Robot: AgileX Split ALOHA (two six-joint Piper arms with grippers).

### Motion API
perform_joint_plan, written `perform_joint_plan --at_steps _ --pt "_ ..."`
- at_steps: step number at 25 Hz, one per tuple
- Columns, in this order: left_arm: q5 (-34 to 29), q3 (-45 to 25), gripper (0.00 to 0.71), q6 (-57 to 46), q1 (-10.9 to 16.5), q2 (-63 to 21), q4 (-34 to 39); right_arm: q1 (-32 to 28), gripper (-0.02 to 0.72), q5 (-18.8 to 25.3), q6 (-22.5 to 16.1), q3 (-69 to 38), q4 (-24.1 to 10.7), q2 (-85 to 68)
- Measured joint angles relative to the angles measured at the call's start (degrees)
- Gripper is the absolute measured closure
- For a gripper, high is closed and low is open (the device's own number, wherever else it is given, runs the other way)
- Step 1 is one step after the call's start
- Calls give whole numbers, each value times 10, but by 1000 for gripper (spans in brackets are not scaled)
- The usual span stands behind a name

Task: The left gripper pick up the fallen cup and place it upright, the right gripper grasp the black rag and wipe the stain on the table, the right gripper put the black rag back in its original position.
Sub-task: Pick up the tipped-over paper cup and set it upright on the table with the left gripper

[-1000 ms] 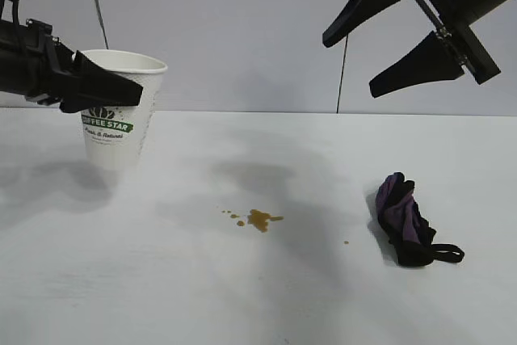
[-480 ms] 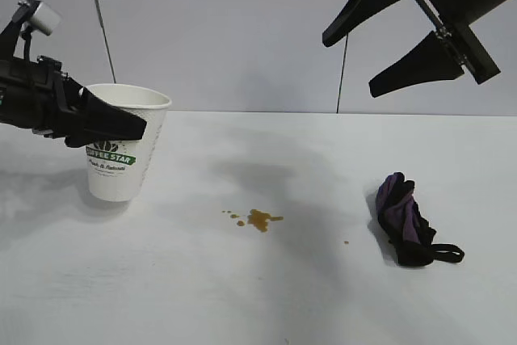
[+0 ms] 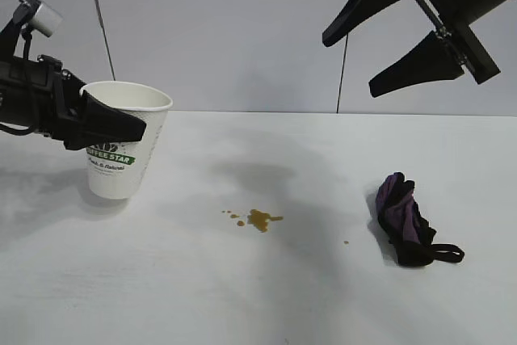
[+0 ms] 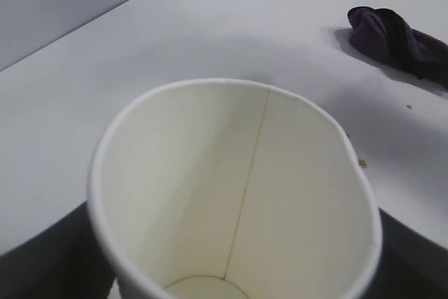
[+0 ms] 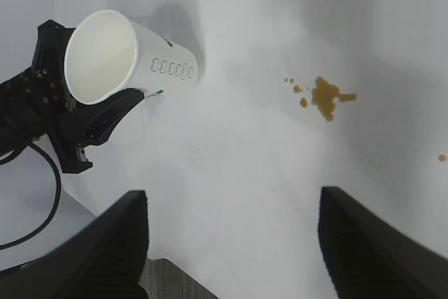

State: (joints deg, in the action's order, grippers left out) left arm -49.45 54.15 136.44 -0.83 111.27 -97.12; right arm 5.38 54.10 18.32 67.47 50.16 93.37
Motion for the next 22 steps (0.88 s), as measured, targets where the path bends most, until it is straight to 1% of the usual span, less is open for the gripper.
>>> perform_joint_plan --at_steps 7,11,13,22 --pt "2 0 173 0 0 2 0 0 231 1 0 0 0 0" --pt "-3 0 173 0 0 39 -2 0 231 1 0 0 1 0" --pt "-20 1 174 2 1 54 -10 0 231 1 0 0 1 0" --pt "-27 2 177 17 1 56 -11 0 231 -1 0 0 1 0"
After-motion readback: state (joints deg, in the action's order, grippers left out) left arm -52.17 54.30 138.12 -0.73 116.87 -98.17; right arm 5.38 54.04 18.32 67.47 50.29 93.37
